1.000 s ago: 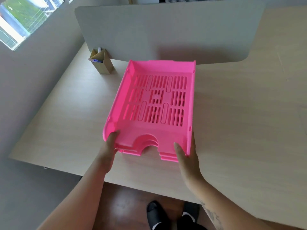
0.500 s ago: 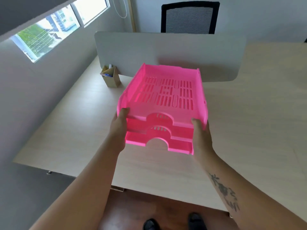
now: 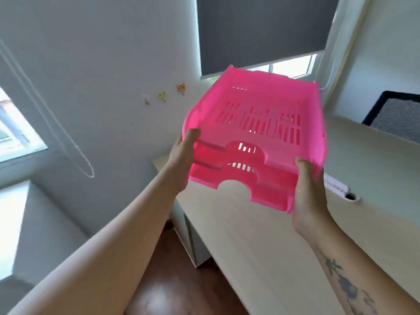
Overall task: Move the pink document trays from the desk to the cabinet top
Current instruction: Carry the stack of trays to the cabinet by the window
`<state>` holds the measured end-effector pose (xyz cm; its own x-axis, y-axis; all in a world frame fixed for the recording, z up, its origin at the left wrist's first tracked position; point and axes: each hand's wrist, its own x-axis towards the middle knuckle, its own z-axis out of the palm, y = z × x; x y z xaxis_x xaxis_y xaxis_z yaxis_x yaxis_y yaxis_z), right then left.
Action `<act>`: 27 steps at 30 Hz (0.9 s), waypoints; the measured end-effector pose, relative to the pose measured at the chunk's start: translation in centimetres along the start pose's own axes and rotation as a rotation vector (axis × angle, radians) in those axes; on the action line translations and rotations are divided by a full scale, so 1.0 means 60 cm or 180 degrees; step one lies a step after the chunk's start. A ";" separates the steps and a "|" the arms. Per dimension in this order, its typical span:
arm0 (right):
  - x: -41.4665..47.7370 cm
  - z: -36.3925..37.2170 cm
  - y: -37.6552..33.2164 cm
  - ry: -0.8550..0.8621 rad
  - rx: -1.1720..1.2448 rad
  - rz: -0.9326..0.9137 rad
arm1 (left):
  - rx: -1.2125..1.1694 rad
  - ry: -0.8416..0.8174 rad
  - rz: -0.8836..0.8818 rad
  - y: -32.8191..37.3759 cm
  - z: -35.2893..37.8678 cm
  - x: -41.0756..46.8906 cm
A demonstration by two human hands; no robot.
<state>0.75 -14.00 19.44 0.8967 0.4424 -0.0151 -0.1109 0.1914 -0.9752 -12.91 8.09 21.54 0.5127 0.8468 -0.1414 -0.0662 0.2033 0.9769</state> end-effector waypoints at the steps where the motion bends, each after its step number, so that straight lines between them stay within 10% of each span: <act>1: -0.009 0.033 -0.004 -0.0231 0.0005 -0.0004 | -0.0043 0.0178 0.0085 0.015 -0.041 -0.015; 14: -0.359 0.526 0.084 -0.2808 0.0218 0.0155 | -0.0172 0.1892 0.0980 0.098 -0.646 -0.382; 27: -0.656 0.884 0.272 -0.3427 -0.0239 0.0513 | -0.0006 0.2709 0.0551 0.050 -1.096 -0.461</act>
<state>-59.08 18.20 15.83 0.0247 0.9995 0.0216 -0.1343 0.0248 -0.9906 -83.59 17.60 17.85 -0.3192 0.9456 -0.0634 -0.0858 0.0378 0.9956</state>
